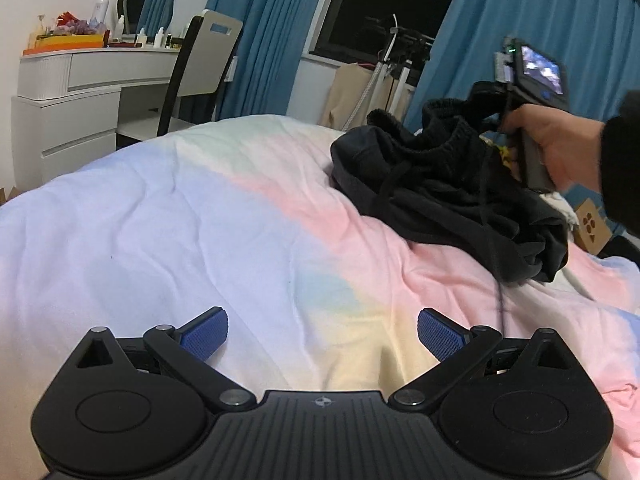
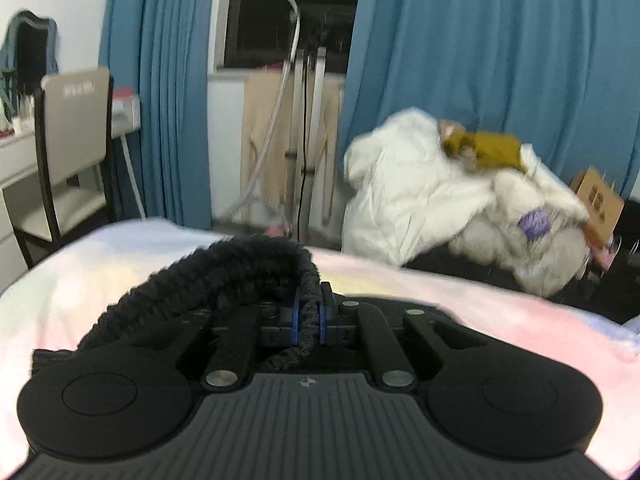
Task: Fold clothes
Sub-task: 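Grasp the sweatpants cuff with the right gripper and lift it, then grasp the other cuff with the left gripper while the right gripper holds its cuff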
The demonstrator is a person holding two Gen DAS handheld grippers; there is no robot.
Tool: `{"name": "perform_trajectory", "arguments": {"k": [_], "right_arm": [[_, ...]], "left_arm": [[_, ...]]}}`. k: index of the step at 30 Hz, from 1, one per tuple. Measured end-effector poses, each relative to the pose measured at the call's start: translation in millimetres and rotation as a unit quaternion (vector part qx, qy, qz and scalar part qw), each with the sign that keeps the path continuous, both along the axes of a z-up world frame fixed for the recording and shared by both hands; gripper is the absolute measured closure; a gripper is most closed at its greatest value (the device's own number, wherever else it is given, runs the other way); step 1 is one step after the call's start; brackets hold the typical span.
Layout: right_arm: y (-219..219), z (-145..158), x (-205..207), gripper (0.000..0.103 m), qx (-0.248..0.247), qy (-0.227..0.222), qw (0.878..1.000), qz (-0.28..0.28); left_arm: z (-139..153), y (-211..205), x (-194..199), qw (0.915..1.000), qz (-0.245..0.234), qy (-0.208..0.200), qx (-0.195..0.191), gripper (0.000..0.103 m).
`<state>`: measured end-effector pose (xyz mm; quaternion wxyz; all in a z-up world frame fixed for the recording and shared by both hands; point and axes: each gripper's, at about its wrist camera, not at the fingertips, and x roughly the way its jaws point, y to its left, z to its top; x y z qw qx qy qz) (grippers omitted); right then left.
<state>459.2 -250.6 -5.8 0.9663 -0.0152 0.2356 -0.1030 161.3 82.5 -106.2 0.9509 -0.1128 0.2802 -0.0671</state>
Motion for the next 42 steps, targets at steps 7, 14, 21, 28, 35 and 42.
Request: {"name": "perform_trajectory", "arguments": {"k": [7, 14, 21, 28, 35, 42], "right_arm": [[-36.8, 58.2, -126.4, 0.095, 0.021, -0.089, 0.996, -0.009], [-85.7, 98.8, -276.3, 0.096, 0.072, -0.135, 0.988, 0.003], [-112.3, 79.8, -408.1, 0.096, 0.110, -0.156, 0.982, 0.008], [-146.6, 1.5, -465.6, 0.096, 0.157, -0.094, 0.982, -0.048], [-191.9, -38.0, -481.0, 0.095, 0.284, -0.056, 0.953, -0.084], [-200.4, -56.8, -482.5, 0.095, 0.333, -0.059, 0.938, -0.081]], "left_arm": [[17.1, -3.8, -13.2, 0.9992, 0.003, -0.040, -0.005, 0.001], [34.9, -27.4, -29.4, 0.9964, -0.021, -0.083, -0.002, 0.001], [53.2, -51.3, -73.4, 0.9900, -0.070, -0.122, 0.016, 0.001], [46.8, -81.1, -104.1, 0.9866, -0.099, -0.116, 0.058, 0.001], [19.7, -112.1, -96.9, 0.9813, -0.113, -0.085, 0.131, 0.001], [-18.3, -140.3, -64.7, 0.9676, -0.121, -0.057, 0.214, 0.005]]}}
